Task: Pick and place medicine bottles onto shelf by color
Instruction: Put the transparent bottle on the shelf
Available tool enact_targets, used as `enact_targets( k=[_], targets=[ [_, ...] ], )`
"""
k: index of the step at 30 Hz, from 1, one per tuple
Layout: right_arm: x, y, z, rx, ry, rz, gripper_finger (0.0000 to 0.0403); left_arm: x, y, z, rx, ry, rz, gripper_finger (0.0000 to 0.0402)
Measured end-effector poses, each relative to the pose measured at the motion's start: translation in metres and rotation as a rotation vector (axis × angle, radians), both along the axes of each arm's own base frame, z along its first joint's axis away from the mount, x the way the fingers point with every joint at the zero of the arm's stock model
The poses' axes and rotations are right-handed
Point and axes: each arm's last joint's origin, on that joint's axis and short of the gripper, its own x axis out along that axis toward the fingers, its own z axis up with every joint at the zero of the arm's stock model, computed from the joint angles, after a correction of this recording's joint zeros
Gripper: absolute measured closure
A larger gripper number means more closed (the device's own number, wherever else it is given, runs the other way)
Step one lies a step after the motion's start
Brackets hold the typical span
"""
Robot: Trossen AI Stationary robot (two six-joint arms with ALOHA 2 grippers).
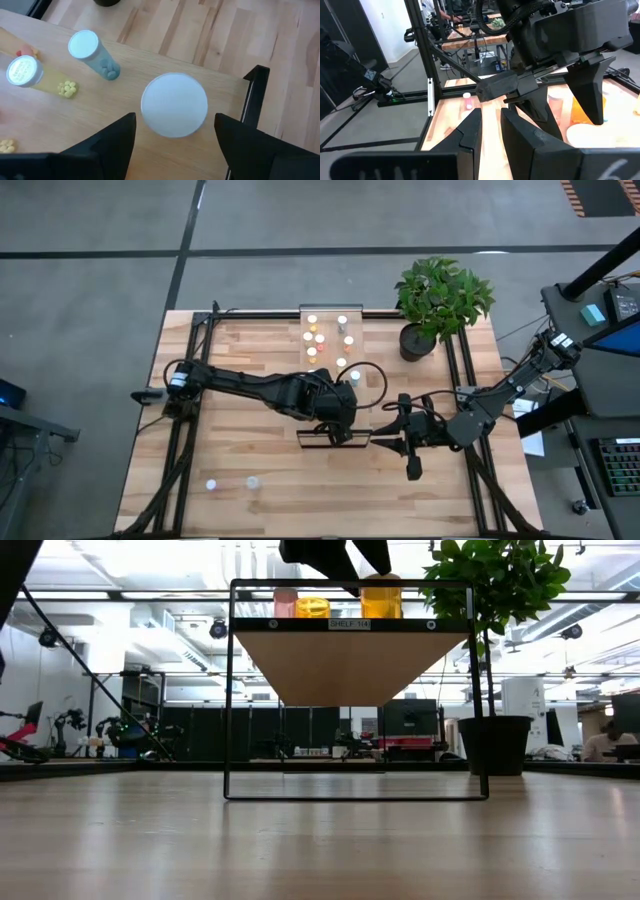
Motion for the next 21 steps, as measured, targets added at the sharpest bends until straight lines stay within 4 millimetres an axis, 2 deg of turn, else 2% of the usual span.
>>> enact_targets(
  k=[5, 10, 21],
  targets=[
    [0.0, 0.0, 0.0, 0.0, 0.0, 0.0, 0.0342, -0.001, 0.0, 0.005, 0.006, -0.006, -0.028, 0.0148],
    [0.0, 0.0, 0.0, 0.001, 0.0, 0.0, 0.0342, -0.01, 0.001, 0.019, -0.016, -0.039, -0.037, 0.0147],
    [-0.01, -0.007, 0.014, -0.04, -0.06, 0.006, 0.0342, -0.053, -0.017, 0.069, -0.076, -0.167, -0.126, 0.0147]
  ],
)
